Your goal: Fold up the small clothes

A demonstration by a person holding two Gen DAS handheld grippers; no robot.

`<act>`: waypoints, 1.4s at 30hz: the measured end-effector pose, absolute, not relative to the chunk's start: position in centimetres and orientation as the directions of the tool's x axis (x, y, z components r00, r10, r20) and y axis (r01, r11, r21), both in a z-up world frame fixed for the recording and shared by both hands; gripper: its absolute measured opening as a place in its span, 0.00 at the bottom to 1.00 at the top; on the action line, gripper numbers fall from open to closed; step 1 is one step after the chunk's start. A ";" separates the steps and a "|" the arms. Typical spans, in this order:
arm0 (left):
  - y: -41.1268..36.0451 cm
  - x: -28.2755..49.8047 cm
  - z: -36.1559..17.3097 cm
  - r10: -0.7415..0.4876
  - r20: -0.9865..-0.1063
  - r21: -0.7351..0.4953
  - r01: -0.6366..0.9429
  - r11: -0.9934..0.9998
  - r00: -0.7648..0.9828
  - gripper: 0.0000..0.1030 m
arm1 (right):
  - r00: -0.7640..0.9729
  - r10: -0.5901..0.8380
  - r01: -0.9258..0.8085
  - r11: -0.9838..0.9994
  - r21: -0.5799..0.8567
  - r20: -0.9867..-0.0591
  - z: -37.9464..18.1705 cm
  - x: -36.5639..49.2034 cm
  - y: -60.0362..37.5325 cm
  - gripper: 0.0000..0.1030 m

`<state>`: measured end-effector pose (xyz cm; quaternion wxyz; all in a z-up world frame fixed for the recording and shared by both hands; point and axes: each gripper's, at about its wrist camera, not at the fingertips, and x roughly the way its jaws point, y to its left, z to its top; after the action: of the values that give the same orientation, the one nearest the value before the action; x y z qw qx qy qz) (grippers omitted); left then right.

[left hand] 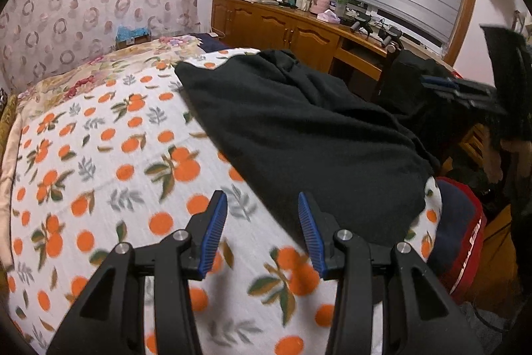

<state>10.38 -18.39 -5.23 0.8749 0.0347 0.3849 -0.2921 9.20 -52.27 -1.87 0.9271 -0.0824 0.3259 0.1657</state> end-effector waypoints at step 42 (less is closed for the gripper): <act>-21.2 15.3 -6.2 -0.463 -0.719 -0.171 0.514 0.841 0.518 0.42 | 0.679 0.207 -0.355 0.932 -0.068 -0.704 -3.6 26.1 -51.7 0.44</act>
<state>15.35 -21.19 -6.18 0.8706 0.0316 0.4028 -0.2806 26.07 -51.71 -3.57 0.9107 -0.1000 0.3698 0.1543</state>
